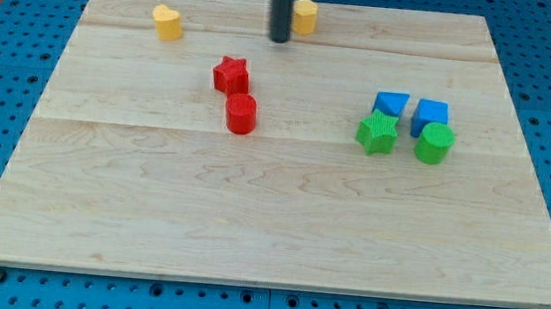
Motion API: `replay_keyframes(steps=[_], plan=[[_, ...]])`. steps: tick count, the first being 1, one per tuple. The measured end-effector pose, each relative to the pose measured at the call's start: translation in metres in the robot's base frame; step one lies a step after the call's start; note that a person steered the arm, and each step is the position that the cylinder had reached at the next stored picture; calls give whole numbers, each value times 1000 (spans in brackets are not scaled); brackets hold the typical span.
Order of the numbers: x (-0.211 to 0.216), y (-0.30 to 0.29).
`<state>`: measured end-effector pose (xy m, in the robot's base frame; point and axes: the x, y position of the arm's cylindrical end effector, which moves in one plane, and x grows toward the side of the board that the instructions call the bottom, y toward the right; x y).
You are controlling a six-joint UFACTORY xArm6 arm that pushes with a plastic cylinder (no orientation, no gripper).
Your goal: Push the yellow heart into the yellow hexagon
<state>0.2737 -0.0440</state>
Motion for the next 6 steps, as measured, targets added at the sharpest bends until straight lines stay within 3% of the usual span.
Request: replay_keyframes(steps=[1, 2, 3, 4, 6], plan=[[25, -73], [21, -154], [-21, -133], [-21, -47], [-29, 11]])
